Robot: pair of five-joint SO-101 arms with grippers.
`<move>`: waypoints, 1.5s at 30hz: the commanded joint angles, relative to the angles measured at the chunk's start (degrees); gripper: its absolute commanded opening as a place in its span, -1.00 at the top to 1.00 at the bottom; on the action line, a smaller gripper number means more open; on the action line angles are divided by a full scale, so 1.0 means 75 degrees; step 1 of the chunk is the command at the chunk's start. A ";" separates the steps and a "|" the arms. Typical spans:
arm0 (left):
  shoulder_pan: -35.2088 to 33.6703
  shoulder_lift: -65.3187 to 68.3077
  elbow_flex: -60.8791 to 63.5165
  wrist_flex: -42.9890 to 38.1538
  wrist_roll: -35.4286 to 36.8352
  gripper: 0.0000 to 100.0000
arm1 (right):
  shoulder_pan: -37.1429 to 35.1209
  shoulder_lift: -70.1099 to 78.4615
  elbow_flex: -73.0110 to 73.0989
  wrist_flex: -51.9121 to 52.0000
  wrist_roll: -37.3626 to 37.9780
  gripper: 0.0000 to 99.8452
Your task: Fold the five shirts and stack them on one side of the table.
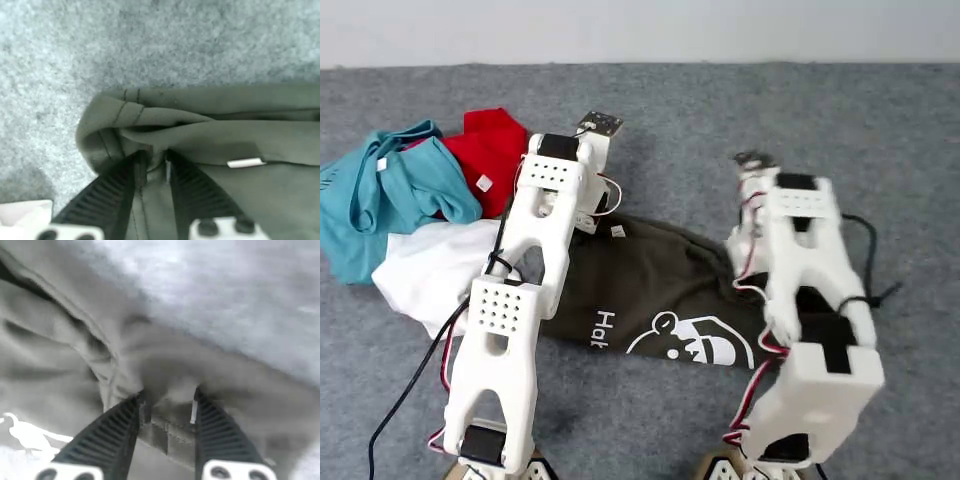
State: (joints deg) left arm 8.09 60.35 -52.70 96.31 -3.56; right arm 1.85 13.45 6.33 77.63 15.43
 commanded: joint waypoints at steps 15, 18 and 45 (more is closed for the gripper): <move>-0.0445 -0.1852 0.1237 0.0574 0.0047 0.83 | 0.1705 -0.2280 -0.0047 0.1401 0.0363 0.69; -0.0399 -0.2133 0.2010 0.0563 0.0035 0.83 | 0.2045 -0.2045 0.0445 0.1330 0.0363 0.69; -0.0387 -0.2180 0.2409 0.0551 0.0023 0.83 | 0.3053 0.0182 -0.0914 0.0920 0.0363 0.43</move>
State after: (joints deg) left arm 5.36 47.78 -34.51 99.30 -3.56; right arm 24.35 14.68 4.48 81.49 18.07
